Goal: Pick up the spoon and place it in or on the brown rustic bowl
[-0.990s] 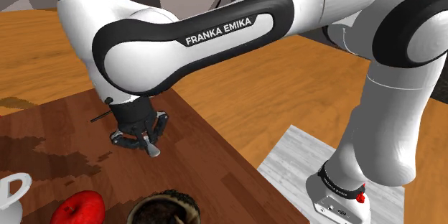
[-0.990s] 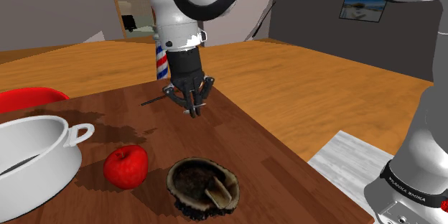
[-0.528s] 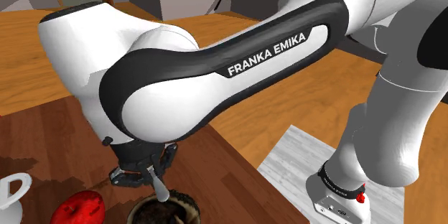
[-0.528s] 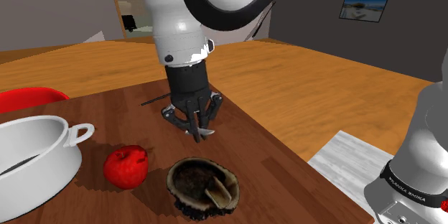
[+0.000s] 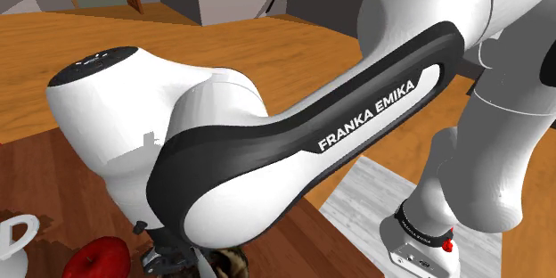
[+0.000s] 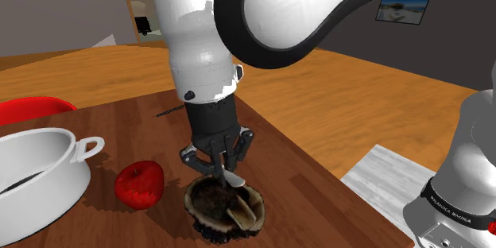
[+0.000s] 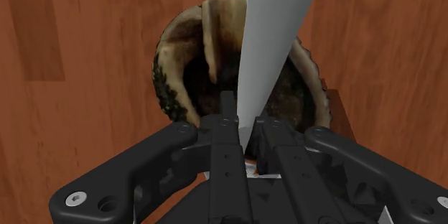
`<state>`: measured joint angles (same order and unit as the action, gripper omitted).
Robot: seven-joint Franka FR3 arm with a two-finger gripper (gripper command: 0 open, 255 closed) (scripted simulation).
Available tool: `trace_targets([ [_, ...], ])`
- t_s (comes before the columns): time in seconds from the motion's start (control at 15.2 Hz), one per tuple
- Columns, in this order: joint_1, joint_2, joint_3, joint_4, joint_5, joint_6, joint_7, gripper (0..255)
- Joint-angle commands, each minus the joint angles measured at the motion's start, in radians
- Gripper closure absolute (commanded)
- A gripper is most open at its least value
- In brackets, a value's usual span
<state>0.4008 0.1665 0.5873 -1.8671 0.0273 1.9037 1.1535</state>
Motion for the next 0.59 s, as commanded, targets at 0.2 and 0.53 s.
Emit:
trace_targets([
  [0.2, 0.003, 0.020, -0.002, -0.045, -0.011, 0.062, 0.003, 255],
  [0.53, 0.005, 0.032, -0.004, -0.061, -0.018, 0.089, 0.005, 255],
])
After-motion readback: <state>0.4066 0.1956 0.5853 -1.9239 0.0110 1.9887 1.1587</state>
